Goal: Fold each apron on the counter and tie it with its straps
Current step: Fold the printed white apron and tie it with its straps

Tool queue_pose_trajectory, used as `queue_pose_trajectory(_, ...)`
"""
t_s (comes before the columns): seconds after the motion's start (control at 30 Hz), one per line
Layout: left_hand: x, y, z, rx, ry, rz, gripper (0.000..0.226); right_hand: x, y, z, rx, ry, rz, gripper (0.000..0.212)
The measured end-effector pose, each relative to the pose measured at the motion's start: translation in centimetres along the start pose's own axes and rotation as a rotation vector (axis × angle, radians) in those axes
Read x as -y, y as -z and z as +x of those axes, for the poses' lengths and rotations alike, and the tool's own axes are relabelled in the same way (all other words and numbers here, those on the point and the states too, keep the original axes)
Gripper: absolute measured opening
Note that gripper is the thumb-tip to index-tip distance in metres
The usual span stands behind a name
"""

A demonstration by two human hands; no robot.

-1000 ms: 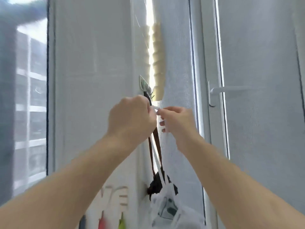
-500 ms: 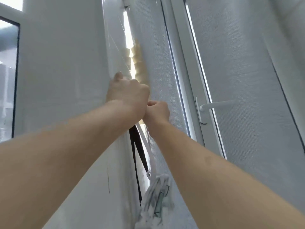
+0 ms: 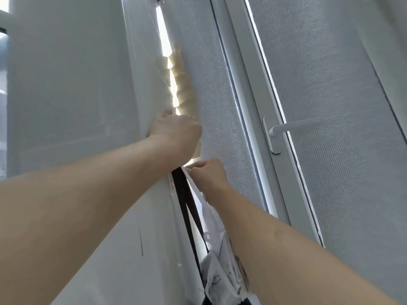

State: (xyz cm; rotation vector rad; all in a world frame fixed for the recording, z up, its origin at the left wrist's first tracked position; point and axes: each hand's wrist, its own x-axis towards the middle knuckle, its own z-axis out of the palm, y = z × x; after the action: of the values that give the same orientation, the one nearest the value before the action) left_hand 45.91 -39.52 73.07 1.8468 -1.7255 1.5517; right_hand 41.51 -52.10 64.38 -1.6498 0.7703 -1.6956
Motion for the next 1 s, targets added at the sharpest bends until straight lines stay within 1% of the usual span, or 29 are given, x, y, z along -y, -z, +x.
queue_pose_trajectory(0.07, 0.1, -0.1, -0.4, 0.003, -0.001, -0.023, 0.018, -0.3, 0.6, -0.1, 0.035, 0.005, -0.101, 0.006)
queue_pose_trajectory(0.17, 0.1, 0.1, -1.3, -0.031, -0.015, -0.084, 0.030, -0.1, 1.5, -0.9, 0.072, 0.001, -0.248, 0.013)
queue_pose_trajectory(0.27, -0.4, 0.5, -3.0, -0.079, -0.059, -0.138, 0.029, 0.4, 2.6, -3.4, 0.127, -0.042, -0.242, 0.033)
queue_pose_trajectory(0.37, -1.3, 0.4, -5.1, -0.101, -0.118, -0.108, 0.026, 0.6, 4.7, -8.4, 0.301, -0.007, -0.169, 0.044)
queue_pose_trajectory(0.4, -1.6, 0.3, -5.9, -0.091, -0.125, -0.101, 0.026, 0.6, 5.5, -10.2, 0.342, 0.022, -0.188, 0.046)
queue_pose_trajectory(0.47, -2.0, 0.0, -7.6, -0.059, -0.143, -0.109, 0.024, -0.3, 6.8, -13.1, 0.377, 0.049, -0.303, 0.047)
queue_pose_trajectory(0.57, -3.0, -1.1, -10.1, 0.015, -0.201, -0.157, 0.017, -1.9, 7.7, -16.6, 0.438, -0.013, -0.498, 0.037)
queue_pose_trajectory(0.63, -4.0, -2.1, -11.8, 0.072, -0.180, -0.268, 0.010, -2.6, 8.2, -17.7, 0.434, -0.028, -0.524, 0.032)
queue_pose_trajectory(0.73, -6.0, -3.3, -14.5, 0.104, -0.125, -0.394, 0.029, -2.2, 9.1, -18.6, 0.371, -0.057, -0.479, 0.021)
queue_pose_trajectory(0.8, -7.4, -3.9, -16.4, 0.117, -0.106, -0.474, 0.031, -2.0, 9.5, -19.6, 0.320, -0.068, -0.476, 0.023)
queue_pose_trajectory(0.87, -8.7, -4.5, -17.6, 0.129, -0.086, -0.552, 0.025, -2.1, 9.6, -20.6, 0.290, -0.054, -0.476, 0.028)
queue_pose_trajectory(0.93, -9.4, -4.6, -18.7, 0.130, -0.052, -0.627, 0.020, -2.1, 10.3, -21.9, 0.295, -0.040, -0.450, 0.026)
queue_pose_trajectory(0.97, -9.6, -4.0, -19.1, 0.140, -0.028, -0.645, 0.021, -1.6, 10.8, -22.6, 0.286, -0.045, -0.464, 0.026)
queue_pose_trajectory(1.0, -9.9, -4.1, -19.5, 0.112, -0.026, -0.653, 0.025, -0.7, 11.4, -23.2, 0.256, -0.047, -0.502, 0.030)
